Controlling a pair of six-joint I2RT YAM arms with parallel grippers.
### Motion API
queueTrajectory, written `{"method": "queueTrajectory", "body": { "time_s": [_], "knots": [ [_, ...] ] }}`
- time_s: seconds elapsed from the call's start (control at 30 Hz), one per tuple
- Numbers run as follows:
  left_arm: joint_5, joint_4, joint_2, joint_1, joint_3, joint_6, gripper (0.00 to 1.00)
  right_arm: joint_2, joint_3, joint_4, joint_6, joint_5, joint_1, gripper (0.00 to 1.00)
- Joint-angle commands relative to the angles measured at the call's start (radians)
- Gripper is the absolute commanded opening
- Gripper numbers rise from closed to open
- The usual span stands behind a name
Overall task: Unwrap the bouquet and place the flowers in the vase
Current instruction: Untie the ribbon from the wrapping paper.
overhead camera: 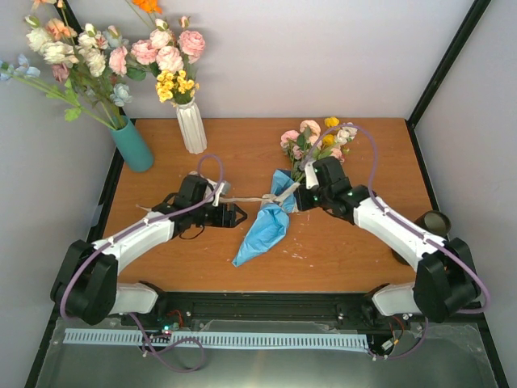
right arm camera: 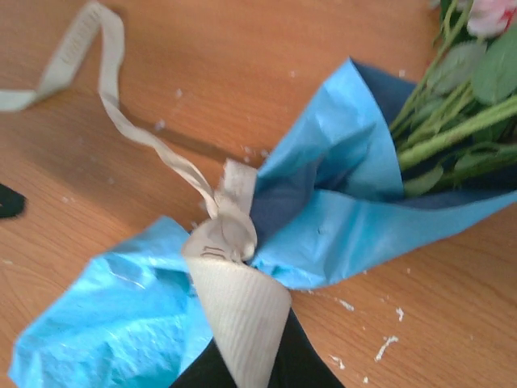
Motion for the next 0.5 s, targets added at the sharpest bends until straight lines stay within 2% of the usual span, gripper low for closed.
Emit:
{"method": "queueTrajectory", "body": {
  "time_s": [0.0,0.33,0.4,0.47],
  "knots": [
    [-0.004,0.023,-0.012,-0.050,0.005,0.040,0.80,-0.053,0.091,-0.069,0.050,-0.013,0.008,0.03],
    [-0.126,0.059,0.155,-0.193,0.059,0.042,0.80,-0.136,0.252,-0.176,0.058,-0.010,0.008,0.03],
    [-0.139,0.064,0.190,-0.203,0.067,0.045,0.72,-0.160,0.275,-0.194,0.057,-0.002,0.008,0.03],
    [-0.154,0.079,0.213,-0.211,0.069,0.044,0.53,-0.183,0.301,-0.206,0.060,0.009,0.008,0.03]
  ]
}}
